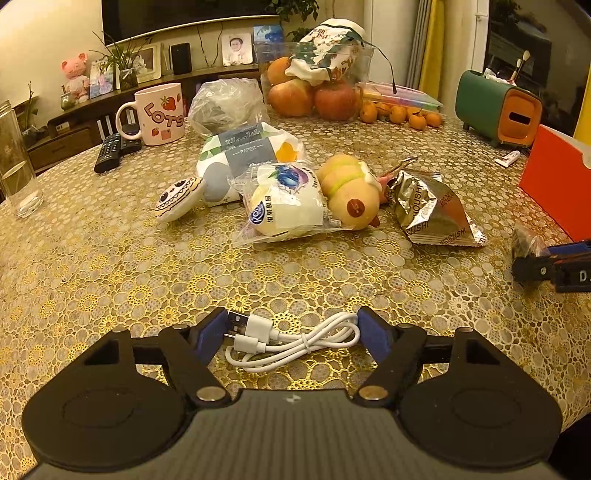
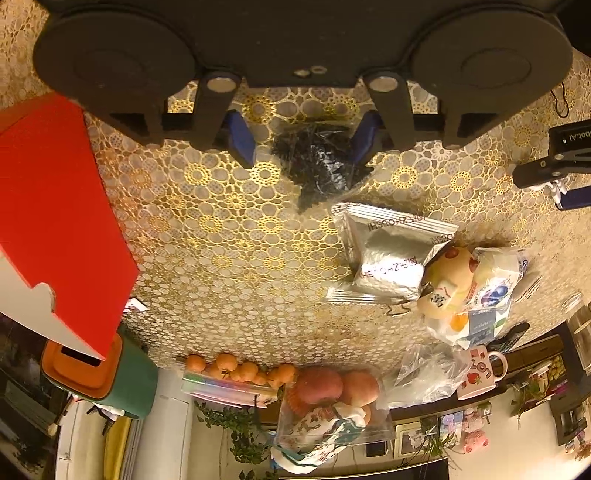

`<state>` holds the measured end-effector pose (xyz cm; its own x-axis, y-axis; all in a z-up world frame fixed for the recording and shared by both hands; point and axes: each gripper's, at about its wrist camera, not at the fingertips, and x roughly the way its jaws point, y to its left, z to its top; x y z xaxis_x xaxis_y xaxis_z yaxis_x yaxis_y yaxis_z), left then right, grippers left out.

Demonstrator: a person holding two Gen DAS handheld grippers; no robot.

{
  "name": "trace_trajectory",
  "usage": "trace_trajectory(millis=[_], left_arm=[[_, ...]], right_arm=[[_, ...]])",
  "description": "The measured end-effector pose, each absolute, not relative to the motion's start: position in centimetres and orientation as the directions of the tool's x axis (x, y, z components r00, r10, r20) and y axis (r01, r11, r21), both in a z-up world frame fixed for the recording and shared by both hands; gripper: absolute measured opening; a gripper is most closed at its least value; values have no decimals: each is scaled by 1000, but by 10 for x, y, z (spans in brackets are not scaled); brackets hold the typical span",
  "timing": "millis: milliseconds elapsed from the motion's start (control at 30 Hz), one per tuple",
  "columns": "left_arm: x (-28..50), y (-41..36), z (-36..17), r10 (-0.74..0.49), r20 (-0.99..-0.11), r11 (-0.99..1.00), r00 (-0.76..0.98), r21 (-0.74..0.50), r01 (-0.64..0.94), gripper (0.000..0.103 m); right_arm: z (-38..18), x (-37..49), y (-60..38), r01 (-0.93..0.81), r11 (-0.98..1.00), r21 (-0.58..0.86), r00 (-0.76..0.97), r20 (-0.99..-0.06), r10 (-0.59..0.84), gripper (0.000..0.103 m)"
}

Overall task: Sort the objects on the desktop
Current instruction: 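Grasp the white USB cable with the left tool while the right tool grasps the black bag, then carry the cable with the left tool and the black bag with the right tool into the red box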

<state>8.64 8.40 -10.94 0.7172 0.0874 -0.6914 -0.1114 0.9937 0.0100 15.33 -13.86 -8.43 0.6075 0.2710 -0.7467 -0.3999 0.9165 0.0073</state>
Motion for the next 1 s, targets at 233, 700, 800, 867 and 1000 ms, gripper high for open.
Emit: trace_trajectory(millis=[233, 700, 800, 867, 1000], left_arm=[[85, 74, -106, 74, -691, 996, 719, 11, -91, 75], [83, 43, -88, 4, -691, 1000, 723, -14, -20, 75], [81, 32, -80, -15, -684, 1000, 729, -13, 8, 75], [80, 26, -73, -29, -678, 1000, 734, -17, 23, 75], [79, 13, -59, -58, -668, 998, 742, -30, 52, 75]], right_arm=[[-77, 147, -151, -388, 922, 0, 623, -737, 262, 40], [-56, 129, -186, -355, 935, 22, 649, -714, 264, 37], [-49, 123, -194, -353, 936, 22, 654, -710, 263, 37], [-43, 119, -200, -348, 937, 28, 657, -706, 265, 37], [-29, 112, -215, -339, 940, 45, 661, -699, 272, 37]])
